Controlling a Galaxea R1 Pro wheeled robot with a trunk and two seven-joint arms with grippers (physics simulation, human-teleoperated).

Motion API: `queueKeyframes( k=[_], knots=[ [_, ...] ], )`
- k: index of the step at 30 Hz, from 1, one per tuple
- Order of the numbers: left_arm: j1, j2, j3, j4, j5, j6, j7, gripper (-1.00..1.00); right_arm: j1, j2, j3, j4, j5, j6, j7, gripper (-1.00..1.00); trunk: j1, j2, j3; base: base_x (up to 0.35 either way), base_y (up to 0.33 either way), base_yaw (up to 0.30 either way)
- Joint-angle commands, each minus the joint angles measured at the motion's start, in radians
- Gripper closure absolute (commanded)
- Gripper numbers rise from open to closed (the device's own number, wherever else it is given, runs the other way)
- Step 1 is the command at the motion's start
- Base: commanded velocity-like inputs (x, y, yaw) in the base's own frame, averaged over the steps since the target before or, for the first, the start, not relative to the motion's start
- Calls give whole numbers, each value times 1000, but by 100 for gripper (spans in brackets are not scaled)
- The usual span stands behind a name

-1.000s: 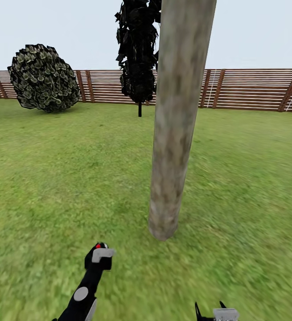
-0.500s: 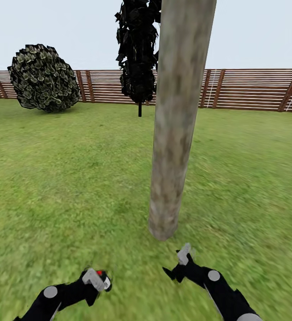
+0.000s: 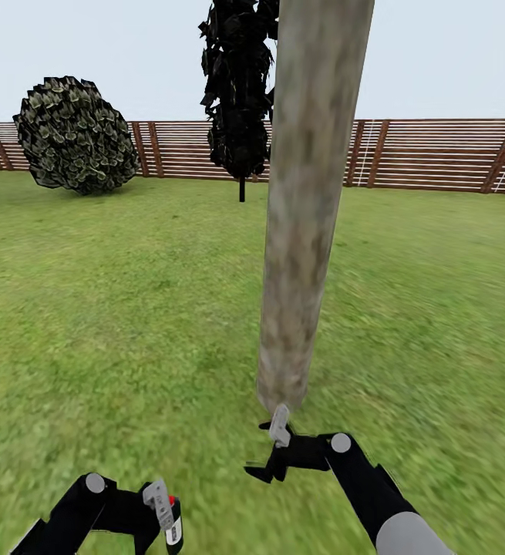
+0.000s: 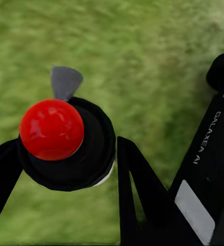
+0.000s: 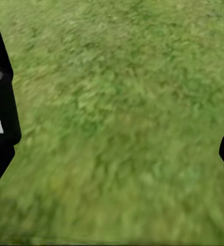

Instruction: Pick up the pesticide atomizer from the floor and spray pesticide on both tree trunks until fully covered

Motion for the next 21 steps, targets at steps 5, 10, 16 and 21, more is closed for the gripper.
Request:
queueKeyframes(
  k=[5,10,16,21],
  knots=[
    [-19,-2,-9,0,-91,2,-43,100,0,-2,131,-1,18,0,0,-100,0,0,0,0,0,0],
    [-23,-3,-11,0,-151,1,-85,100,0,-3,161,1,22,0,0,-100,0,0,0,0,0,0],
    [-23,-3,-11,0,-159,1,-91,100,0,-5,164,0,23,-1,42,100,0,0,0,0,0,0],
    [-23,-3,-13,0,-160,1,-92,100,0,-6,164,-1,24,-1,72,100,0,0,0,0,0,0]
  ],
)
